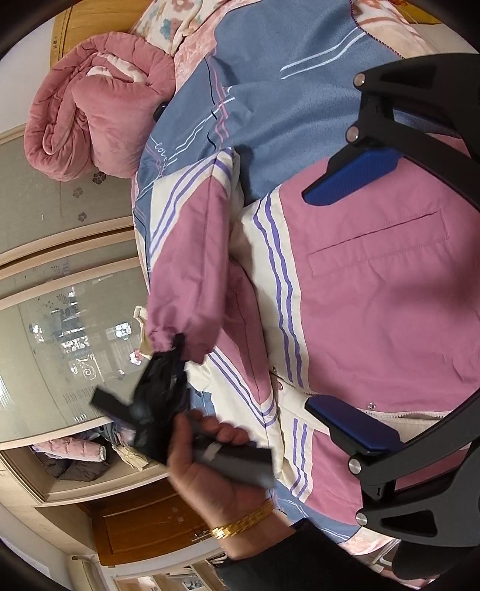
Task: Fold large clothes
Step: 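Reach the left tool to the top folded sleeve cuff and grasp it, then pull the sleeve with the left tool to straighten it across the chest, release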
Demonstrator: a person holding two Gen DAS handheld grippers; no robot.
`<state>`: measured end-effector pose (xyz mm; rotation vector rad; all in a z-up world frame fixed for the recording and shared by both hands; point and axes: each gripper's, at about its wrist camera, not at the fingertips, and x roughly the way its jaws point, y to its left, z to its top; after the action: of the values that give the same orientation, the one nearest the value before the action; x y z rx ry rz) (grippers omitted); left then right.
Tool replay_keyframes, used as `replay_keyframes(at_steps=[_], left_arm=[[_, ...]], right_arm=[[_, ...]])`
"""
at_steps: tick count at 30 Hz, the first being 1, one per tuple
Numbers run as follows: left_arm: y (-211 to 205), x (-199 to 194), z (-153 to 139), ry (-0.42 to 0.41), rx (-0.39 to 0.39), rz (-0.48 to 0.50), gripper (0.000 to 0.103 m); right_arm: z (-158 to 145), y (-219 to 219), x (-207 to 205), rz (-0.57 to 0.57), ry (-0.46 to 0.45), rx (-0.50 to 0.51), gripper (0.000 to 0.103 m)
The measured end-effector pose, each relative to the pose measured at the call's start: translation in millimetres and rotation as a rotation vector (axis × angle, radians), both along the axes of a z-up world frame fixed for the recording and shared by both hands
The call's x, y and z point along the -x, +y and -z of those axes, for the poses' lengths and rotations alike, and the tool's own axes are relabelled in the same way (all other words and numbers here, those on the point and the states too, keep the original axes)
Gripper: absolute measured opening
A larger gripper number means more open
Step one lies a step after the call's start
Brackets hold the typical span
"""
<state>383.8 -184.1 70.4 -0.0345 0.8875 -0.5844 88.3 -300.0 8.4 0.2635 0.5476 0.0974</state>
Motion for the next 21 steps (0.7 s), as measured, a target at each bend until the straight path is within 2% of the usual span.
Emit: replay_keyframes(at_steps=[2, 5, 8, 13, 15, 16, 17, 18, 19, 20, 21], left_arm=[[14, 2, -17, -0.04, 0.024, -0.012, 0.014], [40, -1, -24, -0.065, 0.01, -0.053, 0.014], [69, -11, -8, -0.036, -0.038, -0.116, 0.014], [105, -29, 43, 0.042, -0.181, -0.225, 0.016], [109, -30, 59, 0.045, -0.235, -0.246, 0.028], [109, -30, 68, 0.045, -0.265, -0.245, 0.05], [107, -29, 74, 0.043, -0.294, -0.24, 0.08], [103, -24, 78, 0.006, -0.332, -0.244, 0.091], [101, -20, 78, -0.028, -0.35, -0.249, 0.097], [100, -17, 77, -0.055, -0.353, -0.24, 0.097], [103, -16, 74, -0.046, -0.326, -0.231, 0.097]], right_arm=[[0, 1, -1, -0.003, 0.003, 0.002, 0.102], [1, 2, -2, -0.003, 0.007, 0.001, 0.102], [1, 3, -3, -0.008, 0.007, 0.004, 0.102], [1, 5, -4, -0.016, 0.012, 0.005, 0.102], [2, 6, -5, -0.021, 0.016, 0.009, 0.102], [2, 6, -5, -0.021, 0.018, 0.011, 0.102], [3, 6, -6, -0.022, 0.021, 0.012, 0.102], [3, 6, -7, -0.021, 0.024, 0.012, 0.102], [4, 5, -8, -0.018, 0.028, 0.011, 0.102], [4, 5, -8, -0.017, 0.03, 0.009, 0.102], [4, 5, -8, -0.017, 0.029, 0.007, 0.102]])
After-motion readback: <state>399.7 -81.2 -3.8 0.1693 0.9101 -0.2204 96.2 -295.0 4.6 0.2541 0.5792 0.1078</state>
